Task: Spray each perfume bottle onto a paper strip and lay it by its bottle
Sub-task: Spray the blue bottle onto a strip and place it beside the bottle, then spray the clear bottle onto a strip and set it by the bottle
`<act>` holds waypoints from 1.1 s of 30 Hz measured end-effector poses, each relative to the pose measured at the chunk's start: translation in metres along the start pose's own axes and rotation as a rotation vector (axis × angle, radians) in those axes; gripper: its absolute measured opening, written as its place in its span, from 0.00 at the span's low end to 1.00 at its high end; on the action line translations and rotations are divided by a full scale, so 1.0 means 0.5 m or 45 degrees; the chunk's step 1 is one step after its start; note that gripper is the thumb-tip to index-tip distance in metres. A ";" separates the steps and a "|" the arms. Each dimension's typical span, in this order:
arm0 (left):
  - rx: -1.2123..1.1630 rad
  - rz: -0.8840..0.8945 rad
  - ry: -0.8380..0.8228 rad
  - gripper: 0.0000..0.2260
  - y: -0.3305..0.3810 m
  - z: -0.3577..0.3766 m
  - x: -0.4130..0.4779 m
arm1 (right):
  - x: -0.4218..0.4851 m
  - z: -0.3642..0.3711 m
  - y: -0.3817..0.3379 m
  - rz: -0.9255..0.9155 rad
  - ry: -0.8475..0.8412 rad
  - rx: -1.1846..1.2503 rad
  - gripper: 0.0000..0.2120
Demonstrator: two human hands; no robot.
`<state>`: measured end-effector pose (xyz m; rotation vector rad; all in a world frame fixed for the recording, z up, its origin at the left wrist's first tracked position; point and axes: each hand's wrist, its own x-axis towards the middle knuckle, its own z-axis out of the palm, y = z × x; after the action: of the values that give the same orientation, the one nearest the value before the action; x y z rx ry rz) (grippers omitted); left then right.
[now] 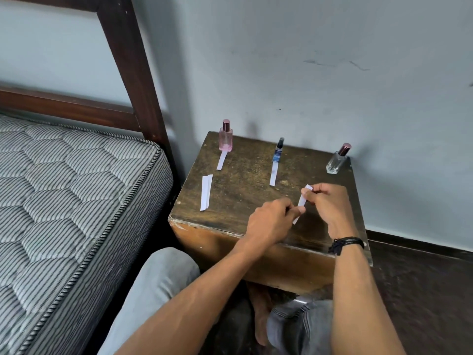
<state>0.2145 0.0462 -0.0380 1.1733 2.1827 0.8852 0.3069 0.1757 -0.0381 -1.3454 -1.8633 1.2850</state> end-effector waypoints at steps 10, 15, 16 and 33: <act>0.329 0.273 0.085 0.09 -0.019 0.025 0.000 | 0.027 -0.011 0.045 0.060 -0.073 -0.350 0.05; 0.417 0.425 -0.066 0.14 -0.035 0.034 0.002 | 0.037 -0.006 0.052 0.013 -0.047 -0.458 0.07; 0.417 0.452 -0.059 0.14 -0.039 0.034 0.001 | 0.037 -0.004 0.052 0.003 -0.038 -0.466 0.06; 0.334 0.503 -0.139 0.19 -0.060 0.016 0.006 | 0.093 -0.033 0.070 0.118 0.413 0.432 0.08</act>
<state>0.2025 0.0386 -0.0658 1.7805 2.0568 0.6757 0.3182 0.2269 -0.0681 -1.3701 -1.3134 1.2706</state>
